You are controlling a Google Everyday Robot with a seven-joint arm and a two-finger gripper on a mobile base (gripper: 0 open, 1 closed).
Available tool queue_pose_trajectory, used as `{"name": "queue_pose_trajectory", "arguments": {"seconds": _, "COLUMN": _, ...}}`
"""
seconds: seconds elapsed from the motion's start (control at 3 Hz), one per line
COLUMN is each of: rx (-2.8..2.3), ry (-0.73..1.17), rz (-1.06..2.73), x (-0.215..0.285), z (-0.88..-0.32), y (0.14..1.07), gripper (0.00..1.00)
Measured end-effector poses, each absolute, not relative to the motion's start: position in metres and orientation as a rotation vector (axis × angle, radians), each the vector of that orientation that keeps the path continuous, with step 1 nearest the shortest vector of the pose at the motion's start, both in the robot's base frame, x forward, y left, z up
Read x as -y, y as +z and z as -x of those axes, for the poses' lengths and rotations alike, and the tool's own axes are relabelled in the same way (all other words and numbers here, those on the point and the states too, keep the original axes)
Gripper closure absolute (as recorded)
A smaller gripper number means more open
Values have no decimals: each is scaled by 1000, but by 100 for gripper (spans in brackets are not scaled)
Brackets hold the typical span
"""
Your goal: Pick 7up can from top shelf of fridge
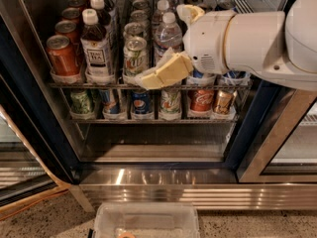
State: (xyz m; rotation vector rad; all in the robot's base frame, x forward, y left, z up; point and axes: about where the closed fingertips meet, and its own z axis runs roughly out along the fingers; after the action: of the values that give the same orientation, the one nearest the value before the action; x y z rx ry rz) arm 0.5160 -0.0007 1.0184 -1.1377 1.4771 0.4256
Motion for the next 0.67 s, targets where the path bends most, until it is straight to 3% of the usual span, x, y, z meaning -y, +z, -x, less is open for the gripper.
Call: {"name": "queue_pose_trajectory", "arguments": {"seconds": 0.67, "rx": -1471, "ry": 587, "rz": 1036, "x": -29, "z": -484, "y": 984, "gripper": 0}}
